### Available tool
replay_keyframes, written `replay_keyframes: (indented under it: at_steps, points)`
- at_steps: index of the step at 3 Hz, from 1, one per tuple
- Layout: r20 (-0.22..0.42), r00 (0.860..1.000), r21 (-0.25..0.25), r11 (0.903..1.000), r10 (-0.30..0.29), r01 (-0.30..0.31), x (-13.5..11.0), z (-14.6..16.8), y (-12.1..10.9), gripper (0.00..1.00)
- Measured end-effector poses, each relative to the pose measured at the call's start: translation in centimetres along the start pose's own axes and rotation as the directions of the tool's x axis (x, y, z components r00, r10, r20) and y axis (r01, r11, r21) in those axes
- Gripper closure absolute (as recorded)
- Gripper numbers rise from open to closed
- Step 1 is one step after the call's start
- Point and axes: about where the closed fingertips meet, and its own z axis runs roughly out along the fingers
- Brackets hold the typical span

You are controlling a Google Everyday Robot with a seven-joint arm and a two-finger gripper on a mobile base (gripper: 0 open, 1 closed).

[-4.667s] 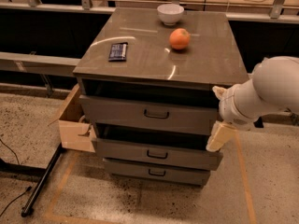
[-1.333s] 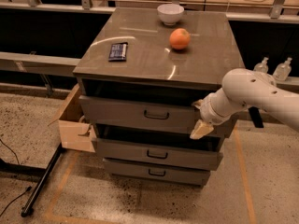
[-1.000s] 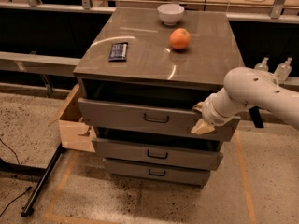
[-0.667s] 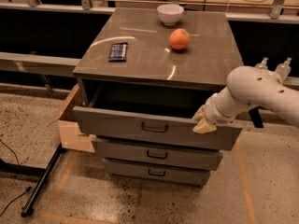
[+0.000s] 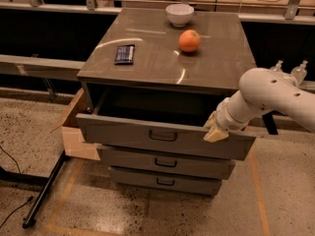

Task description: Open top drawer

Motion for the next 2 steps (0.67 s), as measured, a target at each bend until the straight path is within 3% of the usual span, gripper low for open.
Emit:
replay_keyframes:
  at_steps: [2]
  points:
    - [-0.025,0.999,0.023,0.9991,0.036,-0.035,-1.3,-5.3,0.6,0.14]
